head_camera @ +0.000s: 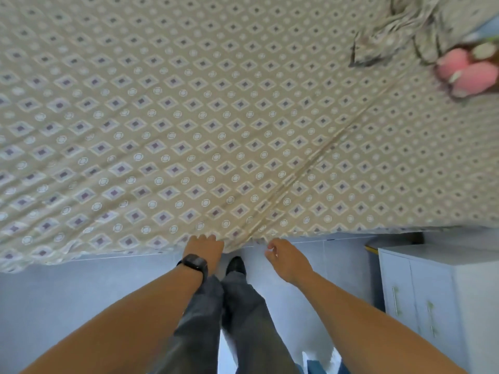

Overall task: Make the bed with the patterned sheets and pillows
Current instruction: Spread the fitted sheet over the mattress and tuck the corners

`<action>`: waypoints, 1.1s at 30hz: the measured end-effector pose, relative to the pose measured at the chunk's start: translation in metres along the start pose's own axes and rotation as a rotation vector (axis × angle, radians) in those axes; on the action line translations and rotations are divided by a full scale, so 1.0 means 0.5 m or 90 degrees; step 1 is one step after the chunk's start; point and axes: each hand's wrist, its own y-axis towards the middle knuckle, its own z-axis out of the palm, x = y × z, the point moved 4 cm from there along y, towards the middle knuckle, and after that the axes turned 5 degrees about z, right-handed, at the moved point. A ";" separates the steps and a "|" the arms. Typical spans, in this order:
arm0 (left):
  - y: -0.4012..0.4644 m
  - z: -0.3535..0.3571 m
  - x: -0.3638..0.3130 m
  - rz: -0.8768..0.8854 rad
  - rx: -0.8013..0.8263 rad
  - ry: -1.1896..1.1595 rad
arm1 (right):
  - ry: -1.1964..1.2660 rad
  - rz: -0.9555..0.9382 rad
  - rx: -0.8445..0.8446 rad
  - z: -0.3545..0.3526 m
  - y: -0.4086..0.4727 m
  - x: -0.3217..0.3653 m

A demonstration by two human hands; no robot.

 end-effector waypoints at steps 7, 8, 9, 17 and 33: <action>0.038 -0.109 -0.233 0.097 -0.027 -0.015 | -0.087 0.070 -0.091 -0.180 -0.024 -0.229; 0.048 -0.117 -0.265 0.106 -0.019 -0.012 | -0.106 0.070 -0.105 -0.203 -0.021 -0.260; 0.051 -0.117 -0.283 0.110 -0.013 -0.017 | -0.136 0.065 -0.111 -0.212 -0.016 -0.281; 0.278 -0.202 -0.552 0.019 -0.059 -0.116 | -0.353 -0.011 -0.145 -0.358 0.141 -0.574; 0.409 -0.211 -0.776 -0.018 0.100 -0.053 | -0.429 -0.223 -0.013 -0.395 0.190 -0.755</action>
